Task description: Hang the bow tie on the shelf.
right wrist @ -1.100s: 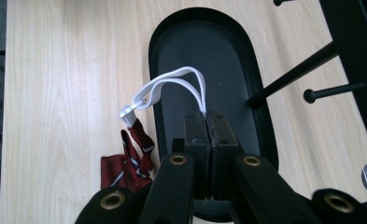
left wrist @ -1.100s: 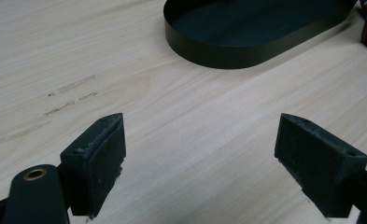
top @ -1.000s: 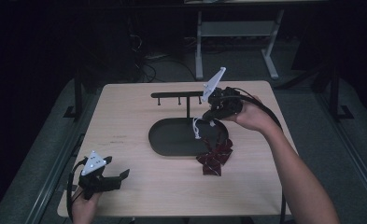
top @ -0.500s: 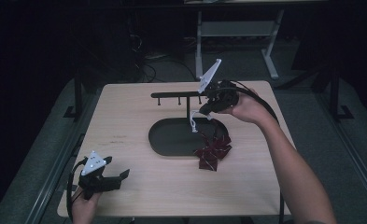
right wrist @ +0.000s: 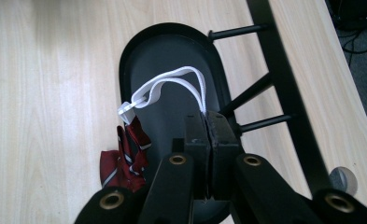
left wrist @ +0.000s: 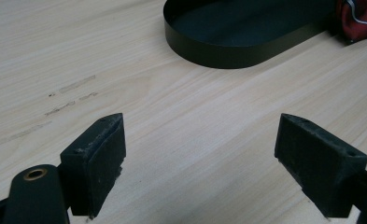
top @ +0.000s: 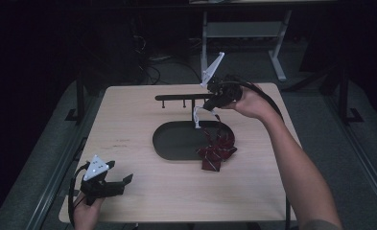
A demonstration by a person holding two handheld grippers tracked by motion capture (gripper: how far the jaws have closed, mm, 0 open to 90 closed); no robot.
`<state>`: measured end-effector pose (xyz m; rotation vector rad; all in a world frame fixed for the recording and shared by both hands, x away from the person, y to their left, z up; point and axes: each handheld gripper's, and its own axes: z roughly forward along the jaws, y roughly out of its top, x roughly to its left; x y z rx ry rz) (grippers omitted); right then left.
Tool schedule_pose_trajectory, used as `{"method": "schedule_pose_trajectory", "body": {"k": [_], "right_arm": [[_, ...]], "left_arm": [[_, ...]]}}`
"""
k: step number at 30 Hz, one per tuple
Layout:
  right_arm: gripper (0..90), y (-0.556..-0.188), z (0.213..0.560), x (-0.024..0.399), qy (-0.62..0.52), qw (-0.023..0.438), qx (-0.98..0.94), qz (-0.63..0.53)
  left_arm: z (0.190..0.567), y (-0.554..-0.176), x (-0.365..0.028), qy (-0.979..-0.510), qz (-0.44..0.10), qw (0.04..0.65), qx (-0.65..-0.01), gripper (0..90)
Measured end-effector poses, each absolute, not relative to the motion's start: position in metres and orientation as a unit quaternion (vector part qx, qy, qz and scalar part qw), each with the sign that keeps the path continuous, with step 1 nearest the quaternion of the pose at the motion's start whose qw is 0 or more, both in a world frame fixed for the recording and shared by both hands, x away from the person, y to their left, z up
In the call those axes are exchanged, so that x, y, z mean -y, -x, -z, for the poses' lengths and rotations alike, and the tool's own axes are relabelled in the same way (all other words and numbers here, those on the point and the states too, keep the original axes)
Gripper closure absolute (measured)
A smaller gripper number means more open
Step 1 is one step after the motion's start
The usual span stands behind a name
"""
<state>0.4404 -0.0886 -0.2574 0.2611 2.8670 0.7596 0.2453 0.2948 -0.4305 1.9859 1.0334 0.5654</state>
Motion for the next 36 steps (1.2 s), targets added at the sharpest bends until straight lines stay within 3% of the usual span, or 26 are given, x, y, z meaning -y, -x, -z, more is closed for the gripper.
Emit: {"method": "schedule_pose_trajectory", "body": {"k": [36], "right_arm": [[87.7, -0.484, 0.260, 0.090, -0.139, 0.085, -0.958, -0.238]], "left_arm": [[0.430, -0.243, -0.295, -0.788, -0.223, 0.403, -0.409, 16.1]]}}
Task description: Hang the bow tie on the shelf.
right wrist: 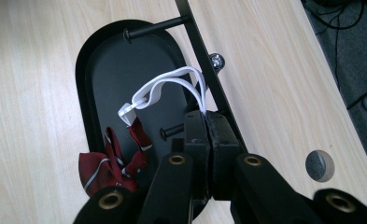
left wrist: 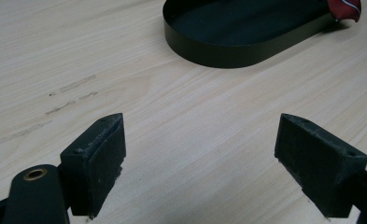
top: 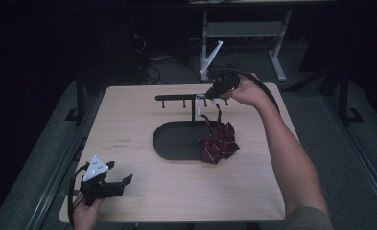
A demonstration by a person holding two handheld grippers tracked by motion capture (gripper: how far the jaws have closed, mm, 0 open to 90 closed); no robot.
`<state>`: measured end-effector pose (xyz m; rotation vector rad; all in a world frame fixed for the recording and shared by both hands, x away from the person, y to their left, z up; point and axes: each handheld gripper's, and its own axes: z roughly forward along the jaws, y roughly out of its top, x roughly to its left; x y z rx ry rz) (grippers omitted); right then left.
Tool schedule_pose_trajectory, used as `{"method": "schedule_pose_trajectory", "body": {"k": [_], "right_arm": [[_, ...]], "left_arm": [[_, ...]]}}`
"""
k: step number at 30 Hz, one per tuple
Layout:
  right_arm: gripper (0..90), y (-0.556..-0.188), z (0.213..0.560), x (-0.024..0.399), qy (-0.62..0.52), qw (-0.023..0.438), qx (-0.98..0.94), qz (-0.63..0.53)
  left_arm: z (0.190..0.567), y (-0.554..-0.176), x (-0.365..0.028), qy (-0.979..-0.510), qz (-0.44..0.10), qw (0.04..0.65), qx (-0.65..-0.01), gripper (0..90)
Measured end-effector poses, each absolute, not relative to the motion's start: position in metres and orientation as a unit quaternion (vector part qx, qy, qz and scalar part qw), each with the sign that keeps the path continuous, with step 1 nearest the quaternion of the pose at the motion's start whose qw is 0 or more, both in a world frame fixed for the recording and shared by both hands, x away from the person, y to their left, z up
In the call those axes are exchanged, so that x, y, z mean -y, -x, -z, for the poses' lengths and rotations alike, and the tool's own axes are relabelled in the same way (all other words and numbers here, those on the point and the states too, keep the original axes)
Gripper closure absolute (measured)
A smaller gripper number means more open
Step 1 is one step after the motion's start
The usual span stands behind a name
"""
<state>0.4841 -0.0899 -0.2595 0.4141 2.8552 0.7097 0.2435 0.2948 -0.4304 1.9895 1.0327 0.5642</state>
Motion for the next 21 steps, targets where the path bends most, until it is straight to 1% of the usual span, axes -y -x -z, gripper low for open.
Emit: {"method": "schedule_pose_trajectory", "body": {"k": [7, 15, 21], "right_arm": [[87.0, -0.4866, 0.2666, 0.0913, -0.145, 0.087, -0.957, -0.234], [82.7, -0.4873, 0.2691, 0.0904, -0.152, 0.088, -0.957, -0.232], [81.0, -0.4871, 0.2698, 0.0906, -0.152, 0.093, -0.957, -0.230]], "left_arm": [[0.4302, -0.2431, -0.2951, -0.787, -0.224, 0.404, -0.409, 16.1], [0.4303, -0.2432, -0.2943, -0.787, -0.225, 0.405, -0.407, 16.1], [0.4297, -0.2426, -0.2946, -0.788, -0.226, 0.404, -0.405, 16.1]]}}
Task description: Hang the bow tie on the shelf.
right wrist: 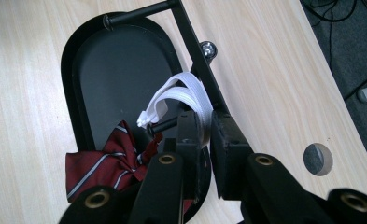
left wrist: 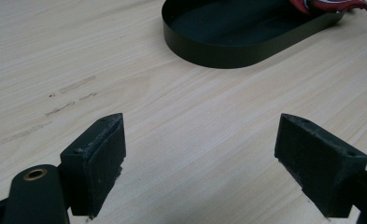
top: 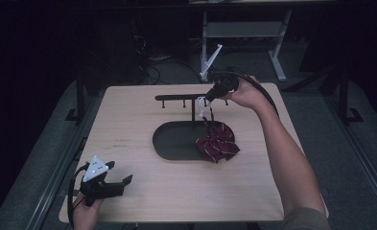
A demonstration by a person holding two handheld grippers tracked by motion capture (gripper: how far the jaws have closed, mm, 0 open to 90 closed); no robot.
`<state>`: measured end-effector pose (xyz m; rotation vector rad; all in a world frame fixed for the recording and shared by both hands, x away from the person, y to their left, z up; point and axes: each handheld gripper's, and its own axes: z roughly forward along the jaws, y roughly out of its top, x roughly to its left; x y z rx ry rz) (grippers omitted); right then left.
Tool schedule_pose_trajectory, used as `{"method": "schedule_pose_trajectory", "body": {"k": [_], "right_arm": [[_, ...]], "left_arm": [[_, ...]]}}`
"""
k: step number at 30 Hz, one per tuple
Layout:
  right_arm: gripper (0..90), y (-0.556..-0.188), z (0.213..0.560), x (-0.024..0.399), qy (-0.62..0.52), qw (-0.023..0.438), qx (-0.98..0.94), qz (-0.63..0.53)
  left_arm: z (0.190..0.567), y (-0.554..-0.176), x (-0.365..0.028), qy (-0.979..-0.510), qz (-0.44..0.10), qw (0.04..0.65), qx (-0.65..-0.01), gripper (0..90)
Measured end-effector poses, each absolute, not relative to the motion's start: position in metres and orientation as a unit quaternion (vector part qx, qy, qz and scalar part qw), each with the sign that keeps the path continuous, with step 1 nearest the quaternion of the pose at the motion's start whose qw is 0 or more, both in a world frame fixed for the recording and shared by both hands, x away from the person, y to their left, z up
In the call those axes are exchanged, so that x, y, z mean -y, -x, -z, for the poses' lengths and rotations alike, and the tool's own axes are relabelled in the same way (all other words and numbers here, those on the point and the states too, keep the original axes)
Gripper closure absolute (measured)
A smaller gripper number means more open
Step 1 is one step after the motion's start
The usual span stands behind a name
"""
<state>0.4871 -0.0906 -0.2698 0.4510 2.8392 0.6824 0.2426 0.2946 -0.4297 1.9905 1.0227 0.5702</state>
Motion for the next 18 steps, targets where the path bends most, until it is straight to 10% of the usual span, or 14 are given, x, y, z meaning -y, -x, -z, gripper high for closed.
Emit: {"method": "schedule_pose_trajectory", "body": {"k": [18], "right_arm": [[74.2, -0.4844, 0.2716, 0.0941, -0.154, 0.081, -0.958, -0.229]], "left_arm": [[0.4294, -0.2424, -0.2946, -0.790, -0.226, 0.402, -0.404, 16.1]]}}
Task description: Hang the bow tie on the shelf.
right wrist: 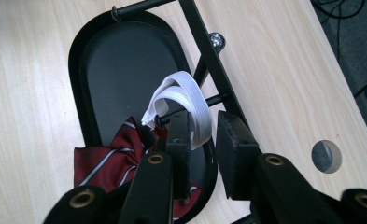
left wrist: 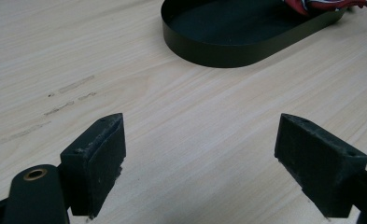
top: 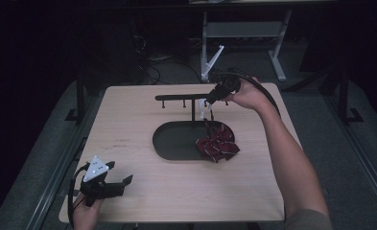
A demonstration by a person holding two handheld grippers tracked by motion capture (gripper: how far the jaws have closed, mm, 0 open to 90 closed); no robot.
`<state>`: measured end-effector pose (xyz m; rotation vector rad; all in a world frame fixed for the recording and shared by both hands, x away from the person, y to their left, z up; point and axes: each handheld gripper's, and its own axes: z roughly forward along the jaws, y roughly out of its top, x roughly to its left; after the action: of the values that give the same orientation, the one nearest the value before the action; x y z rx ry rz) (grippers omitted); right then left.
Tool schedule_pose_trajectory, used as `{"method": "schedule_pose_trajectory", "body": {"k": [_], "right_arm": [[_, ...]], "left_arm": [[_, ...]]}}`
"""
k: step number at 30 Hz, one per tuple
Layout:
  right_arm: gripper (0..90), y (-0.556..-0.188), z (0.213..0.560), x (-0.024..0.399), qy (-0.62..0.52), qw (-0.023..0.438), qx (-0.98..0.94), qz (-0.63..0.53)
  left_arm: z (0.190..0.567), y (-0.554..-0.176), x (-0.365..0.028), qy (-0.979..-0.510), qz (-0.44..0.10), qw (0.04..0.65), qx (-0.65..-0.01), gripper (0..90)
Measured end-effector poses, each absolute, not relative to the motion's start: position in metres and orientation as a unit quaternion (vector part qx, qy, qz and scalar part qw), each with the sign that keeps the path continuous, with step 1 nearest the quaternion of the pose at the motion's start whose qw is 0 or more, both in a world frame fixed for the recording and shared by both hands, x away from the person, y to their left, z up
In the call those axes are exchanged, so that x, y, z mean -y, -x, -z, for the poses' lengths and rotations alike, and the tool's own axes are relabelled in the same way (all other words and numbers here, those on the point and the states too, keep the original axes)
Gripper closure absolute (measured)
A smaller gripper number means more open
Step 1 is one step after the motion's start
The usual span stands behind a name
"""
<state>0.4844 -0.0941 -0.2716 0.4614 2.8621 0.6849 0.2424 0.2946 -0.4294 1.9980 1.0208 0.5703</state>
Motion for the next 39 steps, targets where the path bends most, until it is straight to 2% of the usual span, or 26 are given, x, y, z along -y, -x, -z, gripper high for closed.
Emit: {"method": "schedule_pose_trajectory", "body": {"k": [16, 39], "right_arm": [[69.2, -0.482, 0.273, 0.096, -0.153, 0.070, -0.959, -0.227], [66.6, -0.479, 0.279, 0.107, -0.152, 0.057, -0.958, -0.237]], "left_arm": [[0.429, -0.242, -0.295, -0.791, -0.226, 0.401, -0.403, 16.1], [0.430, -0.242, -0.293, -0.790, -0.225, 0.403, -0.405, 16.1]]}}
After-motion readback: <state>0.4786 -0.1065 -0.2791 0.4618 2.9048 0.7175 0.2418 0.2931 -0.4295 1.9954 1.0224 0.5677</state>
